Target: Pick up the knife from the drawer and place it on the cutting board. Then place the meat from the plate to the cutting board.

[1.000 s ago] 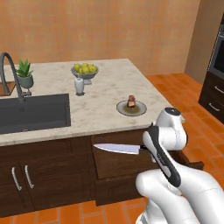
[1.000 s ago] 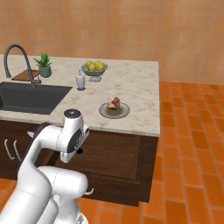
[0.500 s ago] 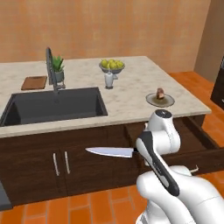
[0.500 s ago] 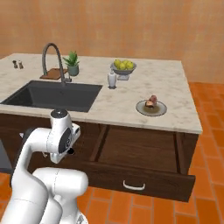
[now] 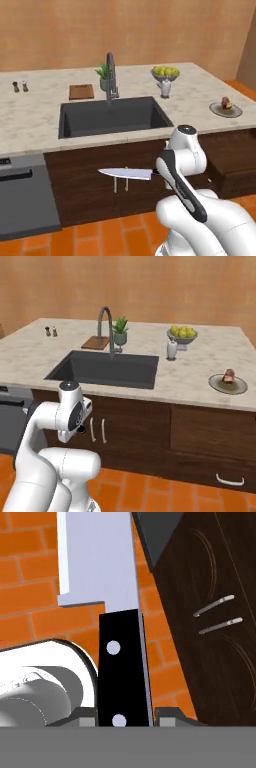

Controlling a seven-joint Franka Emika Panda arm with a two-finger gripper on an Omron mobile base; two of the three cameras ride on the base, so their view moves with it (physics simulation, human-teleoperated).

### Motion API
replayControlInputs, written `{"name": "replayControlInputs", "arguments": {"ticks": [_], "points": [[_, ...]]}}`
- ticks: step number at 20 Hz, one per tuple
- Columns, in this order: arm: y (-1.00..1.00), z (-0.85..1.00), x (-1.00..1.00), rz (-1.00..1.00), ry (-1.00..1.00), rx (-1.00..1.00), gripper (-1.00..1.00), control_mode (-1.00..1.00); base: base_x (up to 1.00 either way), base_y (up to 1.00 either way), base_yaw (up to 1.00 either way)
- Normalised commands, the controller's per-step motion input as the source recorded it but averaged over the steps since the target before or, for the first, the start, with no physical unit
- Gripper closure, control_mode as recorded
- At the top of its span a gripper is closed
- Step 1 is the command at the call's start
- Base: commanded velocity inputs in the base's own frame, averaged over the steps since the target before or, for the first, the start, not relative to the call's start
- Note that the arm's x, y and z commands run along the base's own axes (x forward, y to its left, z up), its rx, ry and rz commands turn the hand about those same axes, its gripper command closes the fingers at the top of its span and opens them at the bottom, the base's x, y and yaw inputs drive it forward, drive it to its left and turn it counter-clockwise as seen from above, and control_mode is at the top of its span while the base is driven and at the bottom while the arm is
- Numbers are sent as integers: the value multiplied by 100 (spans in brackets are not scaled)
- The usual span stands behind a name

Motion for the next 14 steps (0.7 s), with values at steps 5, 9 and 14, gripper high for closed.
{"name": "replayControlInputs", "arguments": {"ticks": [5,9,14], "points": [[0,0,0,0,0,0,100,100,-47,38,-59],[0,0,0,0,0,0,100,100,-48,38,-82],[0,0,0,0,0,0,100,100,-38,100,-41]]}}
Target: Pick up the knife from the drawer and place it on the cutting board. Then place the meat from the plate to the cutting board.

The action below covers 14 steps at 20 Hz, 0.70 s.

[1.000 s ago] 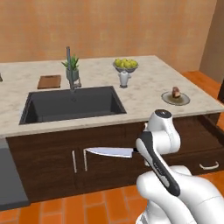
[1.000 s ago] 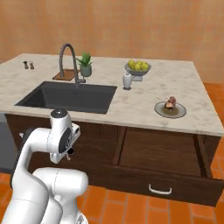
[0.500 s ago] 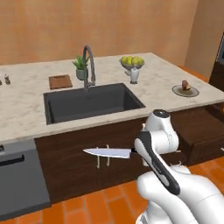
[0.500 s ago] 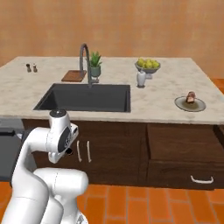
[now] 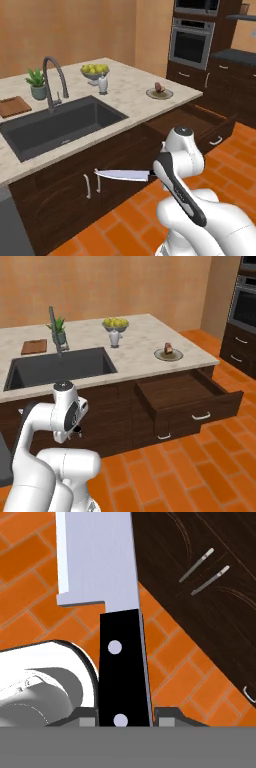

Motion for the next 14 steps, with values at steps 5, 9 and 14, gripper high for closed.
{"name": "replayControlInputs", "arguments": {"ticks": [5,9,14], "points": [[0,0,0,0,0,0,100,100,-51,100,-18],[0,0,0,0,0,0,100,100,-53,100,-15],[0,0,0,0,0,0,100,100,-57,100,-10]]}}
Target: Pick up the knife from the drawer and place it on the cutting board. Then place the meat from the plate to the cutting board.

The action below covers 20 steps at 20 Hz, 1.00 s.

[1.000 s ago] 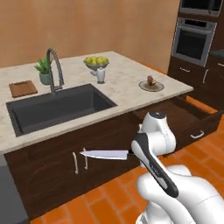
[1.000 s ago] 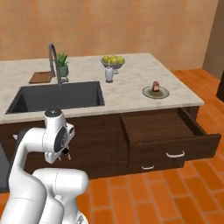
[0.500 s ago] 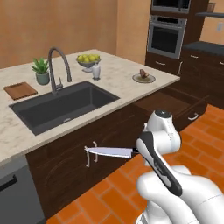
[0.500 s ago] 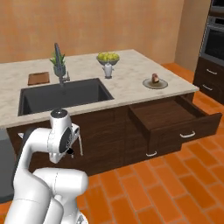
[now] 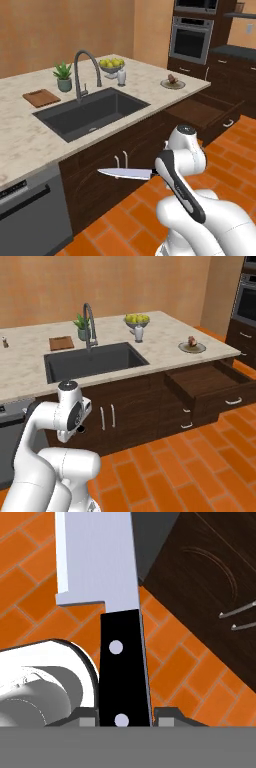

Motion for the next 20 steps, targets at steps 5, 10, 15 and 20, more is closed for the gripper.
{"name": "replayControlInputs", "arguments": {"ticks": [5,10,15,20], "points": [[0,0,0,0,0,0,100,100,-59,100,-8],[0,0,0,0,0,0,100,100,-99,54,19],[0,0,0,0,0,0,100,100,-73,70,53],[0,0,0,0,0,0,100,100,-13,100,56]]}}
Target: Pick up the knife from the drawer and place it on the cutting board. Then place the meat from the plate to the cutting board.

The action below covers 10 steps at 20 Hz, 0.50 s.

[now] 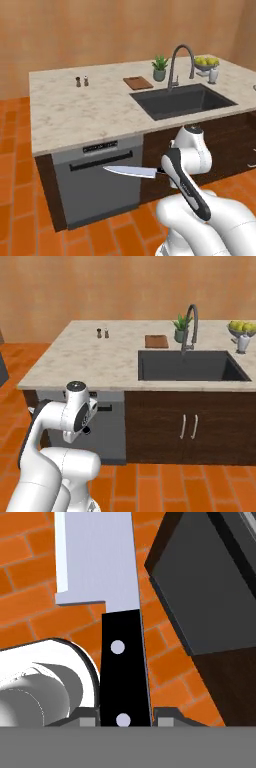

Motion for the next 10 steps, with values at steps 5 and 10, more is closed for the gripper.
{"name": "replayControlInputs", "arguments": {"ticks": [5,10], "points": [[0,0,0,0,0,0,100,100,0,100,47],[0,0,0,0,0,0,100,100,23,100,25]]}}
